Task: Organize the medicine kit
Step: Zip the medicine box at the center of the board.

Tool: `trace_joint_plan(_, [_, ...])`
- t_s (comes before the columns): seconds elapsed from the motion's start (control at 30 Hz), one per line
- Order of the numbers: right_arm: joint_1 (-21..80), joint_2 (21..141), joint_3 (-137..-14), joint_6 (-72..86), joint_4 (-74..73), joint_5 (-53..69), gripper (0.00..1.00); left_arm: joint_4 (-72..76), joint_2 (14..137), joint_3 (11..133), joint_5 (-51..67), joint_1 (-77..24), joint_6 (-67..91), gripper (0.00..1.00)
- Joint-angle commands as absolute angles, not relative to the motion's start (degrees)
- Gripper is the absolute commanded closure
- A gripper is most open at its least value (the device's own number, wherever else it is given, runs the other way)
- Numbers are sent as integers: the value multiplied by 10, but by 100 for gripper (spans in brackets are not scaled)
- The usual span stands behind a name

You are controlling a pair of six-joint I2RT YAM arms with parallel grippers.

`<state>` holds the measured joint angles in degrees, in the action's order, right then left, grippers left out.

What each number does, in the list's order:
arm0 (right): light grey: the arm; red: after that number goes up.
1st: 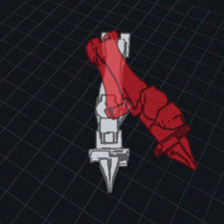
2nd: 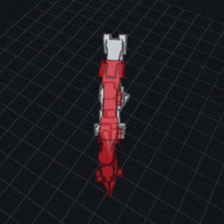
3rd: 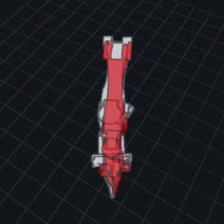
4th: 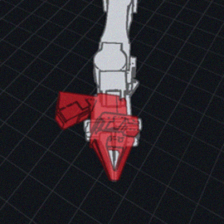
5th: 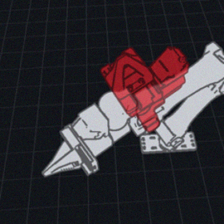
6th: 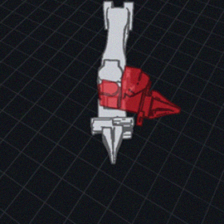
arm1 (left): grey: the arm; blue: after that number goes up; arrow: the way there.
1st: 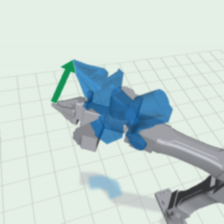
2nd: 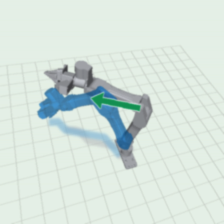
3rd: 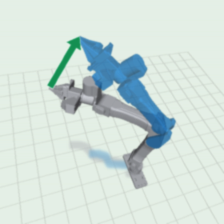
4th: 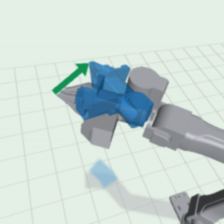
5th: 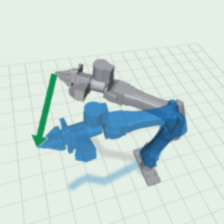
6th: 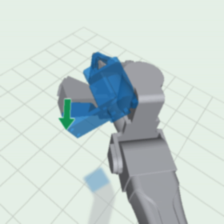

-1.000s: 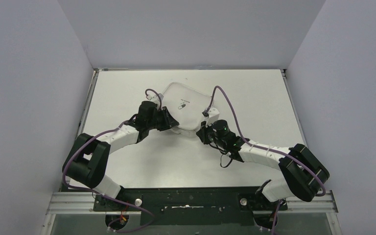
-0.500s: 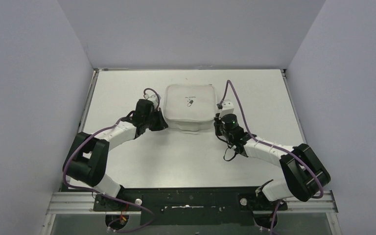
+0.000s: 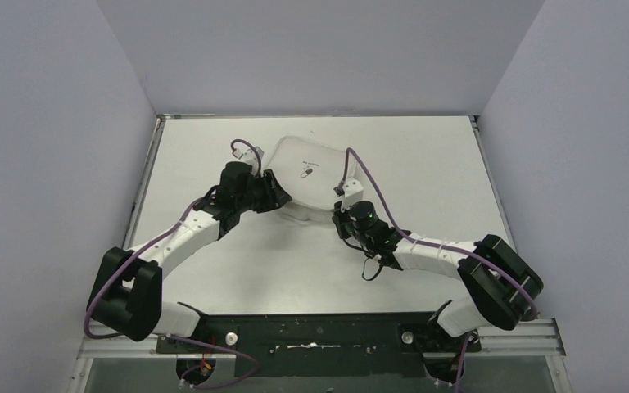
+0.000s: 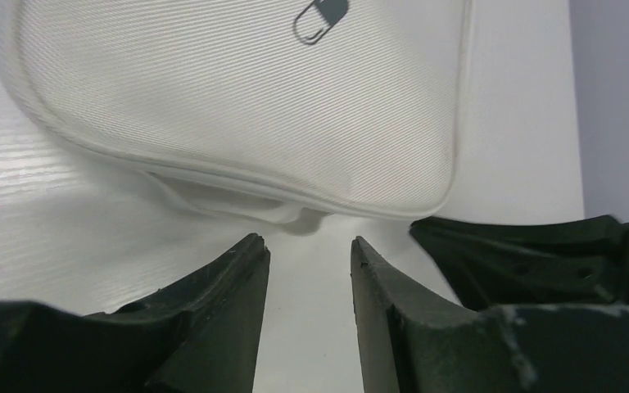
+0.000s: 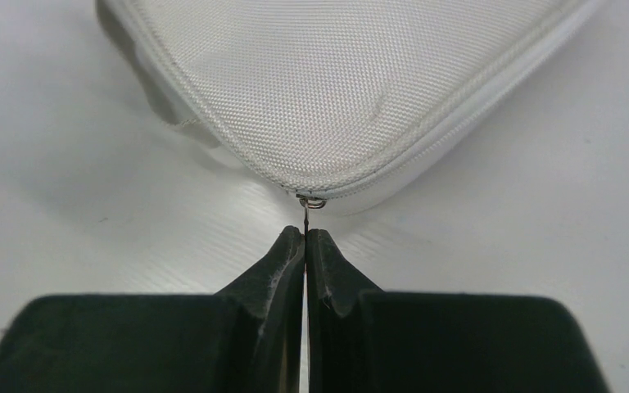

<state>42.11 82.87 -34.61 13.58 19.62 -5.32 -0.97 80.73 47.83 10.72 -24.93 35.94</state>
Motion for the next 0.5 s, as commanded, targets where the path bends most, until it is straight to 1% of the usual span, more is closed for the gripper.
trace_joint_plan(0.0, [484,853,-374,155,229,-41,100,31,761,456,83,-257,404,58])
trace_joint_plan(0.2, [549,891,-391,187,258,-60,100,68,727,402,71,-260,460,51])
trace_joint_plan(0.33, [562,907,-407,194,263,-64,100,86,727,381,65,-274,478,47])
trace_joint_plan(0.47, [563,911,-415,195,264,-69,100,116,745,365,65,-284,489,46])
